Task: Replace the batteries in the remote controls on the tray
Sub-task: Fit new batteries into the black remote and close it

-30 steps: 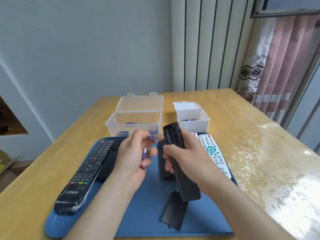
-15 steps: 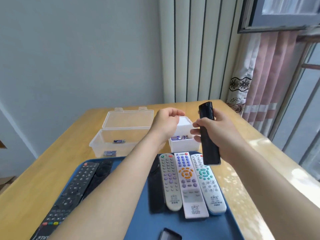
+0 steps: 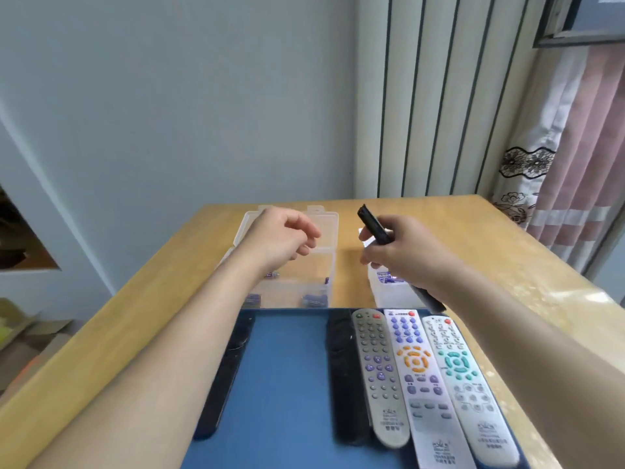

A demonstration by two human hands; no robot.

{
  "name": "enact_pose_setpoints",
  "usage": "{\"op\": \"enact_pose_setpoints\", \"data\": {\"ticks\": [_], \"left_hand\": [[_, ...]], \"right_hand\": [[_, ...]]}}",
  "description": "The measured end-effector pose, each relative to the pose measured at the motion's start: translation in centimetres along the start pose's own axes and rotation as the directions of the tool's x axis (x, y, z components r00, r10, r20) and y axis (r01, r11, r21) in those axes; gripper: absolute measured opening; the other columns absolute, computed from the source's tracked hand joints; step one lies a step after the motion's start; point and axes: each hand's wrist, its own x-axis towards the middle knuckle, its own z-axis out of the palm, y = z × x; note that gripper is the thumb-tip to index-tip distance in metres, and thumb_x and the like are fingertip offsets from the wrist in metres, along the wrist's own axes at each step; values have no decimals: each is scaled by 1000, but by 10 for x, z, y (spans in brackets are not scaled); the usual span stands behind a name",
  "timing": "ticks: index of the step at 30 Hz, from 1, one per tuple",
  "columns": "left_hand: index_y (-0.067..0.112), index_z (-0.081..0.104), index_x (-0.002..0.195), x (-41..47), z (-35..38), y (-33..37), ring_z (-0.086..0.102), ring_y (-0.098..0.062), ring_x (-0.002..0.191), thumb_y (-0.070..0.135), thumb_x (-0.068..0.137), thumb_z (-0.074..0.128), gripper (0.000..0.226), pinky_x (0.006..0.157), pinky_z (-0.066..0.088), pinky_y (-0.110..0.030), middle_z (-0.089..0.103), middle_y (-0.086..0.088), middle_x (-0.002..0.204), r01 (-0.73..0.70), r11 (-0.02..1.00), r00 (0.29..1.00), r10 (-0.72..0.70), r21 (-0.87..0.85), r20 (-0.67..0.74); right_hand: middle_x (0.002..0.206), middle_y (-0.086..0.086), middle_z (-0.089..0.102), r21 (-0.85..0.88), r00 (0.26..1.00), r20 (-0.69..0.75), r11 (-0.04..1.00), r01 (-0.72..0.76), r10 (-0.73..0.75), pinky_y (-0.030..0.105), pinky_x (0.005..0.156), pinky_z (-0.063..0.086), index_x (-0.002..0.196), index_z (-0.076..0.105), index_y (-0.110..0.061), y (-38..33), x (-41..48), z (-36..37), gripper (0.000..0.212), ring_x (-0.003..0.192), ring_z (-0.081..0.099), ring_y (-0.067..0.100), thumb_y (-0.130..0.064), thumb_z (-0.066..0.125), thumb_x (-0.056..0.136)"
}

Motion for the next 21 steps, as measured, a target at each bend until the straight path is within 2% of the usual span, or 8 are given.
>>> {"op": "enact_pose_setpoints", "data": {"ticks": [2, 4, 6, 10, 13, 15, 19, 21], "left_hand": [[17, 71, 81, 0, -19, -15, 65, -12, 72, -4, 84, 42, 36, 72, 52, -27, 73, 0, 80, 29, 974, 993, -54, 223, 106], [22, 73, 83, 0, -33, -31, 66, -9, 82, 4, 87, 47, 32, 82, 52, -27, 74, 7, 87, 24, 894, 972, -127, 448, 200], [27, 73, 90, -1, -43, -43, 62, -8, 96, 12, 90, 47, 31, 88, 48, -26, 71, 12, 101, -17, 796, 952, -173, 605, 254], [21, 68, 110, 0, -44, -49, 57, -10, 105, 20, 100, 35, 35, 88, 42, -24, 65, 7, 115, -1, 773, 894, -284, 634, 346], [19, 68, 109, 3, -49, -50, 60, -13, 104, 23, 101, 32, 37, 88, 45, -27, 66, 5, 113, 20, 784, 846, -344, 620, 408], [18, 69, 108, 6, -52, -48, 59, -14, 105, 22, 101, 32, 38, 83, 47, -25, 65, 5, 111, 27, 780, 814, -380, 626, 439], [15, 70, 105, 15, -51, -45, 58, -15, 93, 23, 100, 31, 40, 77, 49, -23, 63, 0, 105, 35, 758, 751, -450, 652, 483], [16, 72, 98, 19, -48, -46, 60, -17, 89, 23, 99, 36, 36, 77, 55, -27, 63, -2, 102, 32, 735, 721, -487, 678, 493]], "right_hand": [[88, 8, 72, -105, 997, 62, 993, 58, -52, 25, 55, 45, 90, 62, -20, -9, 5, 12, 17, 70, 62, 19, -5, 66, 82], [94, 6, 73, -187, 986, 148, 976, 108, -81, 30, 65, 51, 93, 62, -20, -19, 11, 27, 15, 82, 66, 24, -7, 64, 85], [98, 5, 71, -273, 964, 249, 948, 164, -95, 28, 64, 49, 93, 60, -20, -29, 19, 44, 13, 82, 62, 25, -9, 60, 87], [85, 1, 58, -504, 909, 415, 827, 251, -23, 27, 58, 40, 97, 56, -18, -41, 29, 67, 7, 75, 53, 23, -14, 51, 93], [93, 6, 57, -646, 853, 502, 717, 262, 141, 27, 54, 38, 107, 54, -14, -44, 30, 73, 16, 69, 49, 22, -19, 46, 94], [97, 7, 58, -706, 825, 527, 645, 292, 203, 29, 56, 37, 111, 51, -15, -44, 30, 76, 20, 72, 49, 23, -21, 46, 93], [96, 6, 55, -706, 824, 536, 632, 319, 184, 29, 58, 36, 109, 49, -15, -44, 33, 78, 18, 70, 46, 19, -22, 49, 92], [93, 4, 53, -695, 823, 542, 641, 325, 170, 28, 57, 35, 106, 48, -15, -43, 34, 78, 17, 67, 44, 16, -21, 52, 91]]}}
